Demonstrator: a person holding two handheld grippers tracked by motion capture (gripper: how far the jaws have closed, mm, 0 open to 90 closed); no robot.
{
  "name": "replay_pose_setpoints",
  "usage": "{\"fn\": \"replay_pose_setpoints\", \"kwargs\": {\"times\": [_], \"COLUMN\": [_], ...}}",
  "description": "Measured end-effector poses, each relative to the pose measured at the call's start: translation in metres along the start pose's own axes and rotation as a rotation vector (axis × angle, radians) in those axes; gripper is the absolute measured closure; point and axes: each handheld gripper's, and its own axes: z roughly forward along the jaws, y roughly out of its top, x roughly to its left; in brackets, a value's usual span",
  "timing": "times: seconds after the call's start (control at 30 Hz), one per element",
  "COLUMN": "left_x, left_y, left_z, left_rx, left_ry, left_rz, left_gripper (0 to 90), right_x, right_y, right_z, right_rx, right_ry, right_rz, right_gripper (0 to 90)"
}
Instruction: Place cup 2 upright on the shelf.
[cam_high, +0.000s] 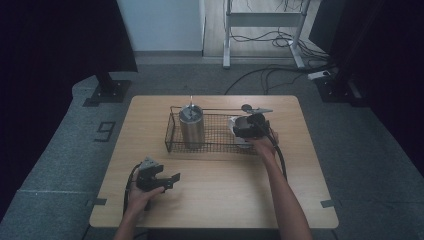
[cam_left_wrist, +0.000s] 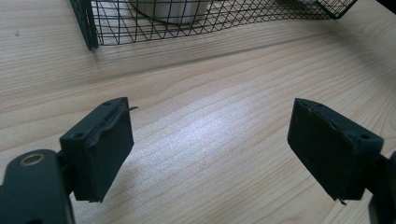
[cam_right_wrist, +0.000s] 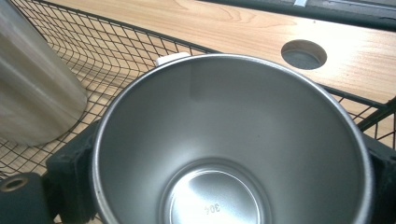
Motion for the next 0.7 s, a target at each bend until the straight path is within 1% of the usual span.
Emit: {"fn": "replay_pose_setpoints", "kwargs": {"times": [0.57, 0.63, 0.7], "left_x": [-0.0006, -0.0008, -0.0009], "left_y": [-0.0001, 0.0001, 0.0001], "left_z": [0.0006, 0.0005, 0.0006], "left_rx": [0.002, 0.003, 0.005], "left_ry": [-0.001, -0.003, -0.002], "left_rz": [0.002, 0.002, 0.003], "left_gripper": [14.5, 14.5, 14.5], "right_x": [0.0011, 0.0011, 0.0024], "right_y": [-0.0013, -0.0014, -0.0014], "right_z": [0.0037, 0.0039, 0.0039], "right_rx": [0.017, 0.018, 0.026], "right_ry": [-0.002, -0.003, -0.007], "right_rz": [-0.002, -0.006, -0.021], "right_gripper": [6.1, 6.0, 5.9]}}
